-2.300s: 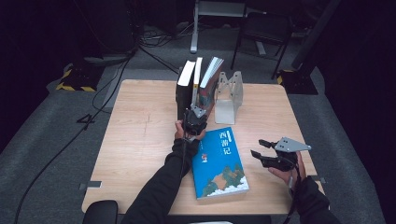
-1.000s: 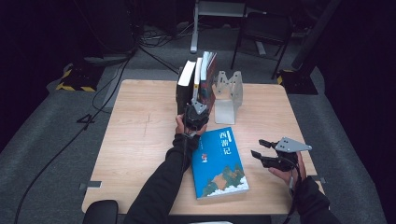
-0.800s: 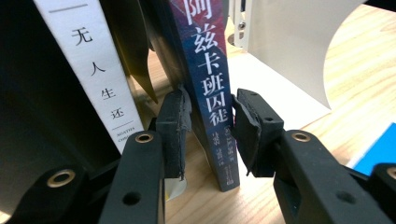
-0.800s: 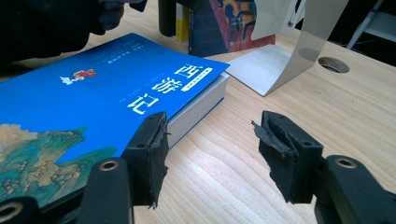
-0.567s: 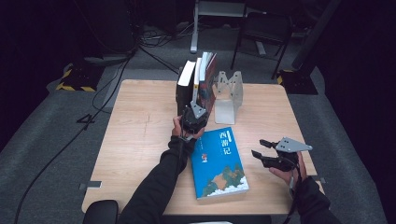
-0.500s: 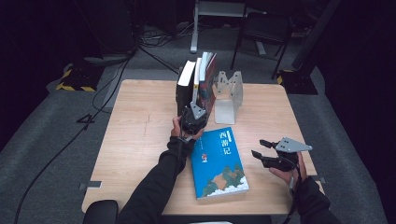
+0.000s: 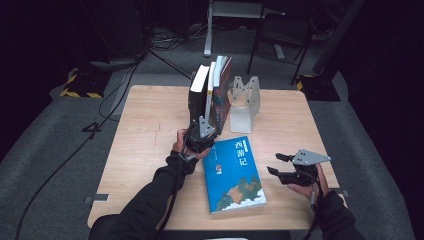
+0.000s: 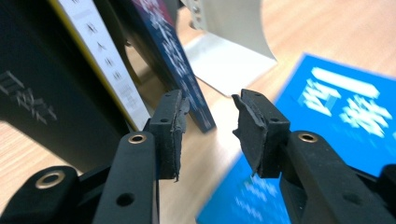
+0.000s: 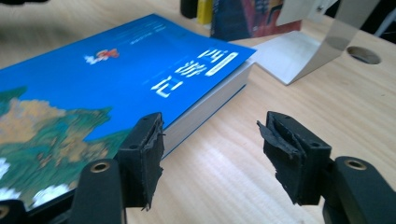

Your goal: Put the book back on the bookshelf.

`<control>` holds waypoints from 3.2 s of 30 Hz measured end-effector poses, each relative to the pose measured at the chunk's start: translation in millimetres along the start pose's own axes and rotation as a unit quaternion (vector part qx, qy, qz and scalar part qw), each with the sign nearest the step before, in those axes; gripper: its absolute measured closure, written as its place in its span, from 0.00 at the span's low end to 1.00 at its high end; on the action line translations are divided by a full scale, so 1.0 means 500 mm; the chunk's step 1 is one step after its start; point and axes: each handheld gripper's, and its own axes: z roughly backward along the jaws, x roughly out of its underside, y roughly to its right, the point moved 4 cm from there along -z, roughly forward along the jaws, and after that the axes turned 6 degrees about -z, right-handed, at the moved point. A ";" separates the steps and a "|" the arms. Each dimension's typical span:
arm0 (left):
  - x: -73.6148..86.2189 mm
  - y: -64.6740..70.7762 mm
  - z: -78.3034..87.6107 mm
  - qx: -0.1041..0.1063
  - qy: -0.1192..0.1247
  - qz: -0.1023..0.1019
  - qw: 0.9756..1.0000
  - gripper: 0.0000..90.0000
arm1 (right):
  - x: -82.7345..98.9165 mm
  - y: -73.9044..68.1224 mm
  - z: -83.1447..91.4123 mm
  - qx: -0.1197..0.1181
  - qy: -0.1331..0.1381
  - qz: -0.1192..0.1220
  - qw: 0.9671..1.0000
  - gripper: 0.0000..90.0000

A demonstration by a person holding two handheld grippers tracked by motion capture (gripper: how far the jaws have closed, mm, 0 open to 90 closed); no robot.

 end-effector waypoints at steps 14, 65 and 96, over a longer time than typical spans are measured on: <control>0.079 0.030 0.094 0.040 -0.019 -0.030 0.999 0.61 | 0.024 -0.034 0.011 -0.023 -0.026 0.012 0.999 0.38; 0.207 0.109 0.118 0.186 -0.077 -0.017 0.979 0.29 | 0.083 -0.141 -0.008 -0.134 -0.116 0.036 0.984 0.43; 0.187 0.054 0.061 0.132 -0.087 0.018 0.987 0.29 | 0.040 -0.094 -0.039 -0.139 -0.133 -0.029 0.981 0.31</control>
